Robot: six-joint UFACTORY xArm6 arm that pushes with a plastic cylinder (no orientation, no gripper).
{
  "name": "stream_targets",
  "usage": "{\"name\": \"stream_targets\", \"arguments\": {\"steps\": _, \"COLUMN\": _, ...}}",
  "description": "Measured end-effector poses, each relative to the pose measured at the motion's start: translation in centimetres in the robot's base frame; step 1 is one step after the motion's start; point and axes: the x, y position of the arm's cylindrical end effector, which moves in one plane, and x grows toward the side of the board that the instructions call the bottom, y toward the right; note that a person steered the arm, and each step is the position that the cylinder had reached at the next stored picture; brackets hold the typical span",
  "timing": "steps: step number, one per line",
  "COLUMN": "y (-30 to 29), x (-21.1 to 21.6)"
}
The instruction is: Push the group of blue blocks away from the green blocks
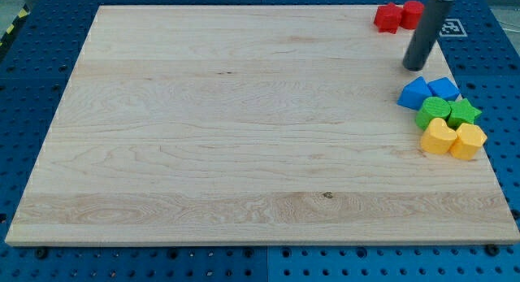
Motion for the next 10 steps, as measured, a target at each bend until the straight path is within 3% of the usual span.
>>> {"name": "stream_targets", "arguments": {"steps": 1, "y": 3.9, "x": 0.8}}
{"name": "stream_targets", "arguments": {"steps": 4, "y": 5.3, "x": 6.6}}
{"name": "stream_targets", "arguments": {"steps": 10, "y": 0.2, "x": 7.4}}
